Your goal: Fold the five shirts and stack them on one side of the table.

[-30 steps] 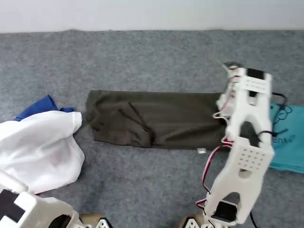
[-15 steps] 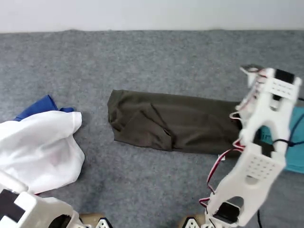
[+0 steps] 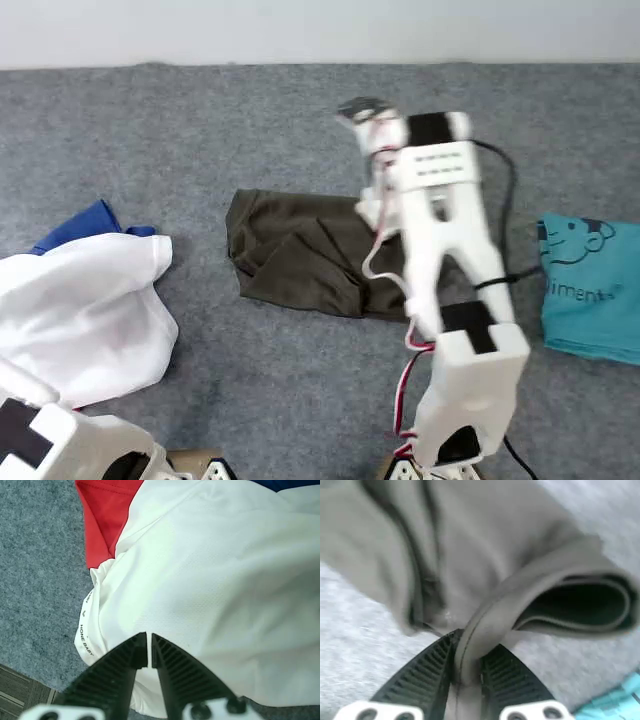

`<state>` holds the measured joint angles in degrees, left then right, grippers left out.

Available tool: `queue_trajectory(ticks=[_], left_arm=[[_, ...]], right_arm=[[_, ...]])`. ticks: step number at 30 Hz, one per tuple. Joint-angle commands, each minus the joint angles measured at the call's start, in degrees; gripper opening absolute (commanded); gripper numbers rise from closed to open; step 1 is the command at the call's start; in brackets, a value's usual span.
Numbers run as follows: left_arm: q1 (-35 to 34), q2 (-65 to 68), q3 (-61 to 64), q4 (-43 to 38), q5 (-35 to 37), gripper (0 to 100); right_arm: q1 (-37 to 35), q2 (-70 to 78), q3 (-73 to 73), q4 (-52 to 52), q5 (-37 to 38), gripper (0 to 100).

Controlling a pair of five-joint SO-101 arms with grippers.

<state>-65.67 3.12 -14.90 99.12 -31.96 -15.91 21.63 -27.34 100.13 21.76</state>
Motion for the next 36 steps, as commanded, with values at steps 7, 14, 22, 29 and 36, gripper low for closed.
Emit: queue_trajectory(ticks=[7, 14, 22, 29, 36], left_arm=[[0.3, -1.1, -0.6, 1.2, -0.1, 4], [0.3, -1.1, -0.5, 1.2, 3.2, 4], [0.4, -1.1, -0.5, 1.1, 3.1, 4], [0.4, -0.8, -0.5, 1.1, 3.1, 4], [0.4, -0.7, -0.4, 1.0, 3.1, 4]], right_arm=[[-9.4, -4.0, -4.2, -5.2, -3.6, 0.9], [-9.8, -3.6, -8.7, -5.2, -6.2, 0.9], [-12.7, -0.5, -8.7, -11.0, -6.0, 0.9], [-14.5, 6.5, -8.8, -17.6, -6.1, 0.9], [-16.7, 10.9, -8.8, -23.4, -5.9, 0.9]])
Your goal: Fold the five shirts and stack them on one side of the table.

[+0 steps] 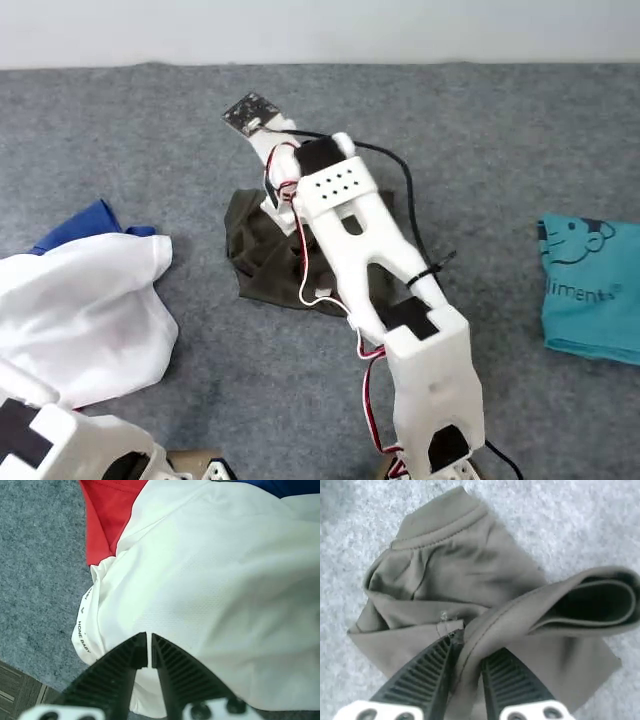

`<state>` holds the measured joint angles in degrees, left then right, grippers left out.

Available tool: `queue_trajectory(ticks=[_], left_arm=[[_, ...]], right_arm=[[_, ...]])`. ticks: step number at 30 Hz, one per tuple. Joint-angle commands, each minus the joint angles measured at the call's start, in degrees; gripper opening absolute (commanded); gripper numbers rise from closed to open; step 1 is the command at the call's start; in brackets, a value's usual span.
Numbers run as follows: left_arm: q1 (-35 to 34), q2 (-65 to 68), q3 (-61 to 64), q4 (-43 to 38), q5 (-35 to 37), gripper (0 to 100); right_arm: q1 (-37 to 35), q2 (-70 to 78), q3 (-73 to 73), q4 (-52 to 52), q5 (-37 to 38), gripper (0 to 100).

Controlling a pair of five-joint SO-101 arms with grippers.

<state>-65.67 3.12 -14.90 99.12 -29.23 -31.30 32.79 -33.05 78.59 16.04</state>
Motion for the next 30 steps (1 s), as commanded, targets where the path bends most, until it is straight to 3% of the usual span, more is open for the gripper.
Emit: queue_trajectory(ticks=[1, 3, 9, 14, 19, 24, 30], left_arm=[[0.4, -0.6, -0.4, 1.1, 0.4, 4], [0.4, -0.6, -0.4, 1.1, 0.4, 4], [0.4, -0.5, -0.3, 1.1, 0.4, 4], [0.4, -0.5, -0.3, 1.1, 0.4, 4], [0.4, -0.5, -0.3, 1.1, 0.4, 4], [0.4, -0.5, -0.3, 1.1, 0.4, 4], [0.5, -0.5, -0.3, 1.1, 0.4, 4]], right_arm=[[-1.9, 0.2, -3.1, -2.1, -0.2, 0.9], [-2.9, 0.8, -3.1, -2.0, 1.1, 3.0], [-4.8, 0.0, -3.6, 0.0, 2.1, 23.2], [-5.3, -1.2, -11.9, 9.4, 2.6, 25.0], [-2.7, -0.3, -20.0, 21.6, 6.3, 22.5], [3.5, 0.7, -16.8, 24.3, 9.7, 0.2], [10.8, 0.7, -7.0, 24.4, 10.5, 1.0]])
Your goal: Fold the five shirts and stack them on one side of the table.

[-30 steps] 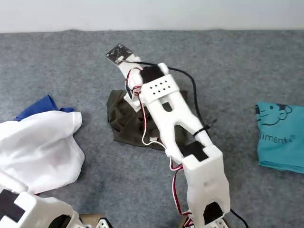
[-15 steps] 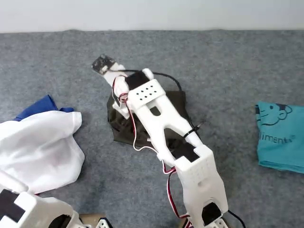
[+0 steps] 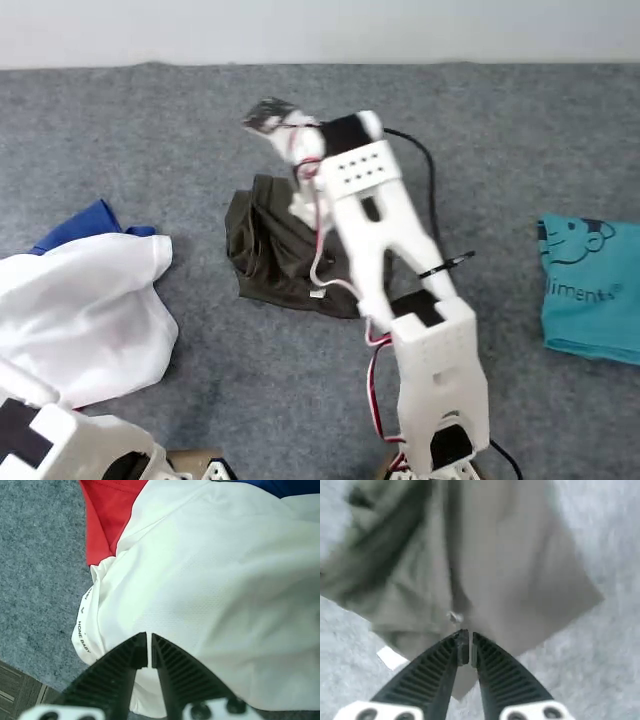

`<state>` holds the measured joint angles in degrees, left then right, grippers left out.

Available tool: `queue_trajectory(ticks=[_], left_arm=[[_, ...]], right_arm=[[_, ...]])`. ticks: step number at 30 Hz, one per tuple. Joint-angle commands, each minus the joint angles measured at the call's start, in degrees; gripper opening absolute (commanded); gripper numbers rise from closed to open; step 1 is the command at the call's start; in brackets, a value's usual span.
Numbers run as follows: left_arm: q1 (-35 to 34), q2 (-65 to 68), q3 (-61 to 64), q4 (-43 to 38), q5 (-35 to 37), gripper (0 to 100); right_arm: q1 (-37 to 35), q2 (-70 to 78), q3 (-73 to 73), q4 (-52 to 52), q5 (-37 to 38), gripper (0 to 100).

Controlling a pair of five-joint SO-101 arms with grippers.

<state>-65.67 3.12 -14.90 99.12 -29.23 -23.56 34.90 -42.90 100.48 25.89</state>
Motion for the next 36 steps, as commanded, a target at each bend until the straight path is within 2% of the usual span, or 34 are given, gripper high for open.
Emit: queue_trajectory(ticks=[1, 5, 10, 15, 19, 22, 25, 36], left_arm=[[0.5, -0.5, -0.3, 1.1, 0.4, 4], [0.6, -0.4, -0.2, 1.1, 0.4, 4], [2.3, -0.4, -0.2, 1.2, 0.4, 4], [2.8, -0.4, -0.2, 1.1, 0.4, 4], [2.5, -0.4, -0.2, 1.1, 0.4, 4], [2.5, -0.4, -0.2, 1.1, 0.4, 4], [2.5, -0.4, -0.2, 1.1, 0.4, 4], [2.4, -0.4, -0.2, 1.1, 0.4, 4]], right_arm=[[3.4, -1.5, 4.7, 2.5, 0.6, 0.9], [1.2, -1.0, 9.8, 2.4, 0.5, 0.9], [-9.0, 1.0, 9.4, 1.1, 0.0, 0.9], [-21.7, 5.8, -1.5, -0.7, -1.7, 0.9], [-26.2, 10.0, -14.6, 0.3, -1.7, 0.9], [-25.5, 11.0, -23.3, 2.5, -1.8, 0.9], [-21.8, 9.1, -24.0, 2.6, -1.8, 1.1], [-7.9, 3.0, -4.8, 2.2, -1.6, 1.2]])
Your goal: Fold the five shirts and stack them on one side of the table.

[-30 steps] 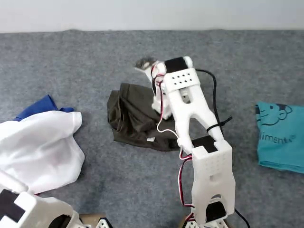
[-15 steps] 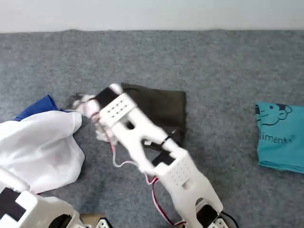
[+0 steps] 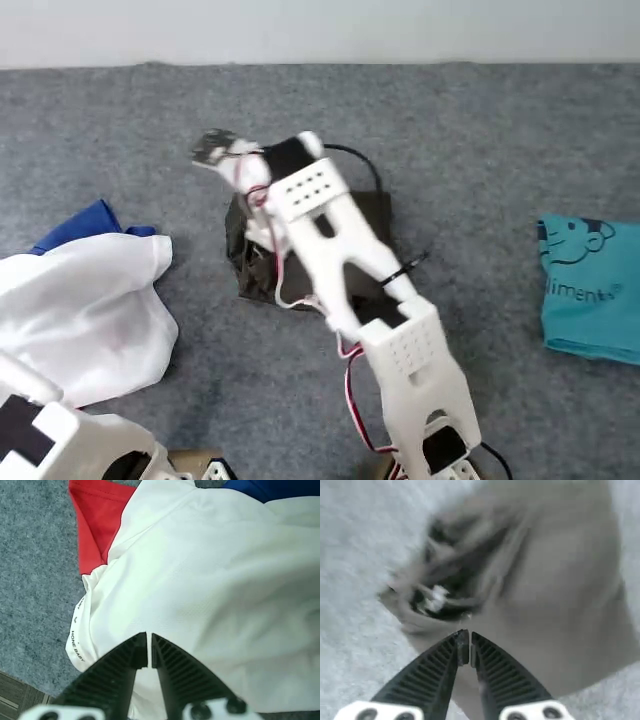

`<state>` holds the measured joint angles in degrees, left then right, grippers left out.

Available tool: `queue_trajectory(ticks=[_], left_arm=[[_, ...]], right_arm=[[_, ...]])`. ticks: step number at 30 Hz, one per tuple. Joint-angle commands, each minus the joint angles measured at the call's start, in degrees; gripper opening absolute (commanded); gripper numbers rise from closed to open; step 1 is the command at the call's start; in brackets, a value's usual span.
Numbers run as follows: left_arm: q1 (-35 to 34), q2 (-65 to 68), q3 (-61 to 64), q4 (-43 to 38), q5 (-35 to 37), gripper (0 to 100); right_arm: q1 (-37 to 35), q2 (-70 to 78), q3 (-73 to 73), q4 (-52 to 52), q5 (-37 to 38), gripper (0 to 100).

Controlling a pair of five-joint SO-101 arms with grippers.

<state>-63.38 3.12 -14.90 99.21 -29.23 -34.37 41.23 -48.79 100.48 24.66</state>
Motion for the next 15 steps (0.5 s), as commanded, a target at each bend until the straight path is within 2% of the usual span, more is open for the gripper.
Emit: queue_trajectory(ticks=[1, 5, 12, 15], left_arm=[[0.1, -0.4, -0.2, 1.1, 0.4, 4], [0.4, -0.4, -0.2, 1.1, 0.4, 4], [0.2, -0.4, -0.2, 0.9, 0.4, 4], [0.2, -0.4, -0.2, 0.9, 0.4, 4]], right_arm=[[3.0, -2.3, 1.1, 1.7, -0.4, 1.2], [-0.6, 3.3, 1.1, -1.9, -0.5, 1.2], [-15.6, 9.3, 1.1, -2.1, -0.7, 1.0], [-16.6, 9.2, -0.6, -1.0, -0.4, 0.9]])
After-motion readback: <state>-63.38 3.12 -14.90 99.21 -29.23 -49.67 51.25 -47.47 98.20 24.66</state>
